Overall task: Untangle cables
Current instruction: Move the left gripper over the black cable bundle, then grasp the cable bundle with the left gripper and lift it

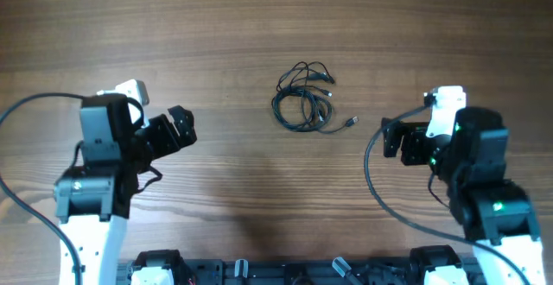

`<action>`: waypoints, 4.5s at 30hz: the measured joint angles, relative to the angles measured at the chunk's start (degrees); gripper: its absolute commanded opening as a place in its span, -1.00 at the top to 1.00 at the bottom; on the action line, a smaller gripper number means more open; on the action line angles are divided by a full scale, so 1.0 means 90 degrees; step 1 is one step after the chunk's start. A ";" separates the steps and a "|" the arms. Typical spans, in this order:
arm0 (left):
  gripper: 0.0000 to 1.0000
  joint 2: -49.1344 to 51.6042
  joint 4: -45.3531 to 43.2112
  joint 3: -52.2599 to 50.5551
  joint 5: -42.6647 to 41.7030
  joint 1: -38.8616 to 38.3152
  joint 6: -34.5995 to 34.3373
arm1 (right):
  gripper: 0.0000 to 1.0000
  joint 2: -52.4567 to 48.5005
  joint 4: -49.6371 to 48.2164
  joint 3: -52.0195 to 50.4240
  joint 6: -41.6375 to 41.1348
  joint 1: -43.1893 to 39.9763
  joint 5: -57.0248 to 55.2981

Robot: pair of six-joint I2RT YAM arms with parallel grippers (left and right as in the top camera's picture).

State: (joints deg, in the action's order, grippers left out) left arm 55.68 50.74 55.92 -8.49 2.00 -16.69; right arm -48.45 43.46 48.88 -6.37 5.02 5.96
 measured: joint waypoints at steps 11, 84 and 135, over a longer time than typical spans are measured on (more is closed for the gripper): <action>-1.00 0.0005 -0.0085 0.0206 -0.0024 0.0000 0.0000 | -1.00 -0.0228 0.0265 0.0544 -0.0002 0.0000 0.0165; -0.43 0.5841 -0.3118 0.0996 0.1486 -0.3813 -0.1617 | -1.00 -0.0231 0.0143 0.0544 -0.0056 0.0000 0.0384; 0.92 0.4607 -0.2555 0.1049 0.0527 -0.3988 -0.1749 | -1.00 -0.0459 0.0148 0.0544 -0.0078 0.0000 0.0670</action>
State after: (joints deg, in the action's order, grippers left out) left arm 97.14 27.75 65.36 -3.75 -33.89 -32.42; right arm -52.58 44.80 53.78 -7.07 5.02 11.99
